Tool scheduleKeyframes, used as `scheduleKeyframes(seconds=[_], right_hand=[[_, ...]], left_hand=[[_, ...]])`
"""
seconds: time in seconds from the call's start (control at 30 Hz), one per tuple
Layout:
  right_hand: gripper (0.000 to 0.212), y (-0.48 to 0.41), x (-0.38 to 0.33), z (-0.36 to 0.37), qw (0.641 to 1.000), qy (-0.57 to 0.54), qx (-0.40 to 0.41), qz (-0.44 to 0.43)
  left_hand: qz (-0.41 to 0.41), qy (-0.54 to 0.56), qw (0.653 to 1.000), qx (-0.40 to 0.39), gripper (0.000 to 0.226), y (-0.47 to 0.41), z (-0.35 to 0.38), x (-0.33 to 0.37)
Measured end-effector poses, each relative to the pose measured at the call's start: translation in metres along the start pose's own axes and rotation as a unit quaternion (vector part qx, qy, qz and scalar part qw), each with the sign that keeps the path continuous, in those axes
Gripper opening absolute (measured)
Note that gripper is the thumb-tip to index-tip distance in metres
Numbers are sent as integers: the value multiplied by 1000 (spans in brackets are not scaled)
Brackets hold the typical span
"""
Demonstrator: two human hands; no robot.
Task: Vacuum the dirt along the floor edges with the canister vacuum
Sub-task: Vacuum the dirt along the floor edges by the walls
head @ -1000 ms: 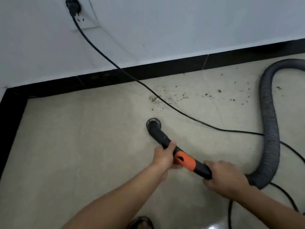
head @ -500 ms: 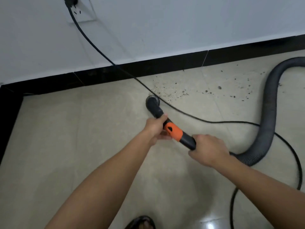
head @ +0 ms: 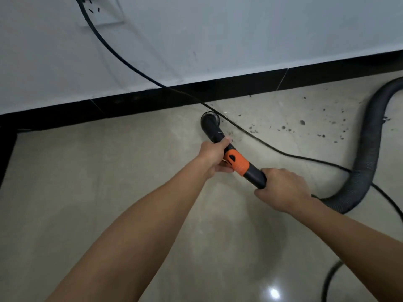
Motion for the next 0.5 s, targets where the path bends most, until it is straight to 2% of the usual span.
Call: scheduleKeyframes(seconds=[0.2, 0.37, 0.5], right_hand=[[20, -45, -6, -26, 999, -8, 7, 30], [18, -49, -10, -23, 1000, 7, 4, 27], [18, -33, -17, -25, 1000, 2, 17, 21]], left_hand=[[23, 9, 1000, 0, 43, -34, 9, 42], [14, -4, 1000, -15, 43, -46, 3, 43], [17, 3, 1000, 2, 43, -33, -1, 39]])
Point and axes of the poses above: each hand's wrist, its own y-axis away from the middle knuckle, its own z-axis out of the palm, x = y × z, the point moved 1 cm from there along -y, towards the middle knuckle, and after that the axes turned 9 degrees about y, right-handed, at the moved point
